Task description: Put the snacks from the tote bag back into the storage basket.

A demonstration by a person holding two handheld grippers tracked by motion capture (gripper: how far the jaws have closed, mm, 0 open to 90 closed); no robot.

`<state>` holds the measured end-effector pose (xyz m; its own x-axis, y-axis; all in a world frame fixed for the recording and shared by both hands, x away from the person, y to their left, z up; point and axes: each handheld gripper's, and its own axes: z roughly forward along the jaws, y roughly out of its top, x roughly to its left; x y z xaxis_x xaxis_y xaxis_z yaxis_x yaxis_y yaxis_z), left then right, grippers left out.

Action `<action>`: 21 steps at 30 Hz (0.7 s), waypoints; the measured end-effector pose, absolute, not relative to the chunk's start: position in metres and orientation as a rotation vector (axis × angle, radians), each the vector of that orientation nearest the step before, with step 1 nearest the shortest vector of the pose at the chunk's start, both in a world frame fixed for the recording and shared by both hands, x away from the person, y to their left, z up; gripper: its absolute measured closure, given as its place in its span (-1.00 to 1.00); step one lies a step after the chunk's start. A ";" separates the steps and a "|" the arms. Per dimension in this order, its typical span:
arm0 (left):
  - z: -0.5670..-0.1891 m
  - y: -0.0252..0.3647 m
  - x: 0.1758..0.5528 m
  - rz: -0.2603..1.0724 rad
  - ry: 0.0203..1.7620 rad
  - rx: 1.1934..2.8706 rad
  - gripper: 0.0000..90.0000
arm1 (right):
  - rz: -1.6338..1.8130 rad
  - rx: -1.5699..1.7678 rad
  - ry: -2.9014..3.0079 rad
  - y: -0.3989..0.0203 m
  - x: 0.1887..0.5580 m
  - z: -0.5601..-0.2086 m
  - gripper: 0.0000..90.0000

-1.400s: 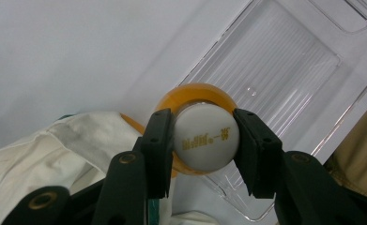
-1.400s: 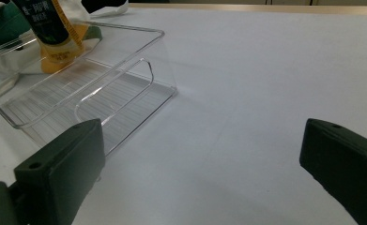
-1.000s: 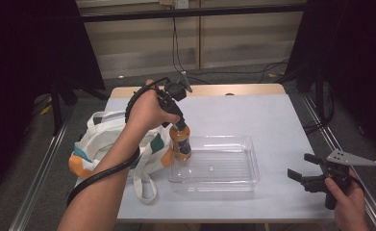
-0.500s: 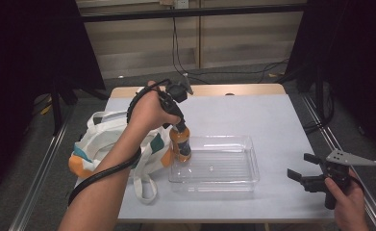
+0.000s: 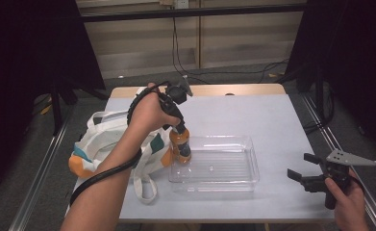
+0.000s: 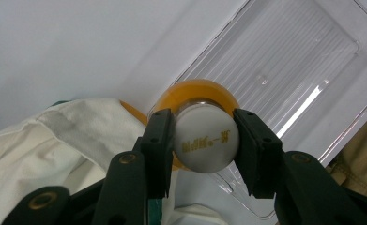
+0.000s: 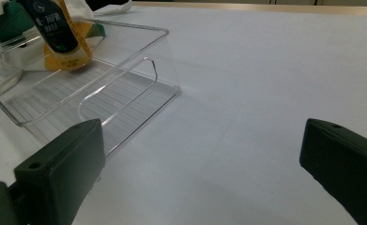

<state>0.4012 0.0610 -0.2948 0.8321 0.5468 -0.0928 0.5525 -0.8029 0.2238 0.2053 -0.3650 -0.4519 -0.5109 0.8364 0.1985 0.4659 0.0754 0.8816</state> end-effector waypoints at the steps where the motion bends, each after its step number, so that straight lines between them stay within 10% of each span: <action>1: -0.295 0.061 0.401 -0.036 0.847 2.772 0.32 | 1.415 1.294 2.000 -0.365 0.205 -0.452 -1.00; 21: -0.299 0.057 0.401 -0.024 0.829 2.795 0.32 | 1.416 1.290 2.004 -0.365 0.205 -0.452 -1.00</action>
